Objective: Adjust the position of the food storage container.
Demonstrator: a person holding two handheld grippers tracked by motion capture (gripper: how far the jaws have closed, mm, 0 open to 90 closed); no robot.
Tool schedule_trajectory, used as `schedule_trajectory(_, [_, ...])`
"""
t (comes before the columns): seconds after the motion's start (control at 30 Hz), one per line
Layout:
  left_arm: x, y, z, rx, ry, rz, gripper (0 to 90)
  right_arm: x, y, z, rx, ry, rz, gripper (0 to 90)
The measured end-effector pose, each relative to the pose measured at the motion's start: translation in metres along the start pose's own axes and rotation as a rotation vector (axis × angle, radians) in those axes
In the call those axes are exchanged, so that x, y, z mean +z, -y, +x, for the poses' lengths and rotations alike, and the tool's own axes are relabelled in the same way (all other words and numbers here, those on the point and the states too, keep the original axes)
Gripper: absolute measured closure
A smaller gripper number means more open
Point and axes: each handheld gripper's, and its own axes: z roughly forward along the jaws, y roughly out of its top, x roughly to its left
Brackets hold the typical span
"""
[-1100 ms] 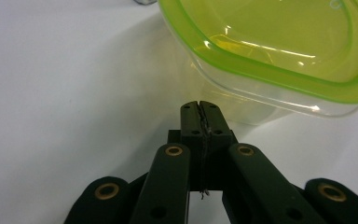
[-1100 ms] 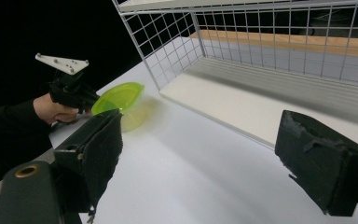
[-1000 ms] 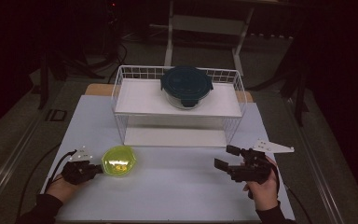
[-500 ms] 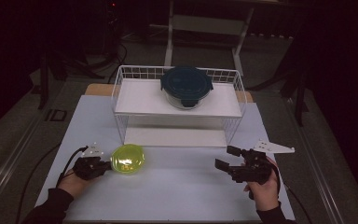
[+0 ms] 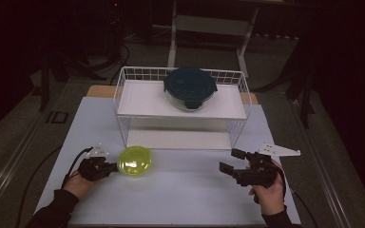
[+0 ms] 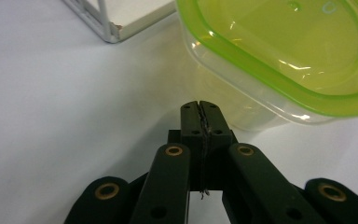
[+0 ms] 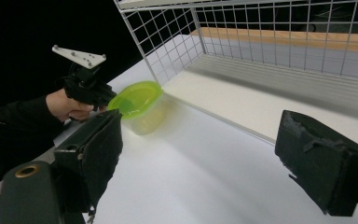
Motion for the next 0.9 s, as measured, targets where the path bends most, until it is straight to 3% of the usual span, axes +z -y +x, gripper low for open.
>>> schedule_trajectory(0.47, [0.022, -0.014, -0.011, 0.007, 0.04, 0.012, 88.7, 0.002, 0.001, 0.001, 0.001, -0.004, 0.006, 14.5])
schedule_trajectory(0.9, [0.046, -0.036, -0.03, 0.052, 0.076, 0.033, 88.7, 0.002, 0.003, 0.0, 0.0, -0.001, 0.012, 14.5])
